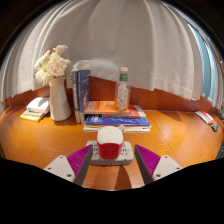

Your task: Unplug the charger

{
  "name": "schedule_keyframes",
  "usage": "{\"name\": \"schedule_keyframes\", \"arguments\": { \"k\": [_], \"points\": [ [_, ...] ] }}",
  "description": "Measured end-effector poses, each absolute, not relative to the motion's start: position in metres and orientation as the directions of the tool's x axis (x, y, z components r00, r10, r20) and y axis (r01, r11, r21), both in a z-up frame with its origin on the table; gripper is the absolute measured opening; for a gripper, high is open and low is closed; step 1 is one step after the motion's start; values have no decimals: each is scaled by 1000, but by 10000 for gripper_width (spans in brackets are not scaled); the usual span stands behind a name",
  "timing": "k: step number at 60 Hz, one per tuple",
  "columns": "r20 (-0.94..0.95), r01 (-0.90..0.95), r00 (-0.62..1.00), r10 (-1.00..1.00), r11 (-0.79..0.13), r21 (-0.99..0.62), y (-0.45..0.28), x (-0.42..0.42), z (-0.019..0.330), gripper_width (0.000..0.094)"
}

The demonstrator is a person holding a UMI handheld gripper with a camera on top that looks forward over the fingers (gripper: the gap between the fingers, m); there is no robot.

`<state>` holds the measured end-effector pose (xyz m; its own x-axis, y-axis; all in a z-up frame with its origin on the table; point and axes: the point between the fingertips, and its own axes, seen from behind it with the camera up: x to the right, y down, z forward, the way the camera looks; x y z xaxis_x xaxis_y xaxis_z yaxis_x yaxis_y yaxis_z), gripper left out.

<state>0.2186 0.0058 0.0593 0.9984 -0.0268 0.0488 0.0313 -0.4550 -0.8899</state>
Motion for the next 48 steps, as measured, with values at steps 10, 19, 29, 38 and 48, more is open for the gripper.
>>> {"name": "schedule_keyframes", "arguments": {
  "k": [10, 19, 29, 38, 48],
  "points": [
    [28, 14, 999, -26, -441, -897, 47, 211, 48, 528],
    [17, 8, 1000, -16, -443, -896, 47, 210, 48, 458],
    [-64, -54, 998, 0, -548, -835, 50, 208, 47, 382],
    [25, 15, 998, -61, -164, -986, 86, 268, 243, 377],
    [-11, -23, 994, -111, -107, -994, 71, 322, 319, 378]
  ]
}}
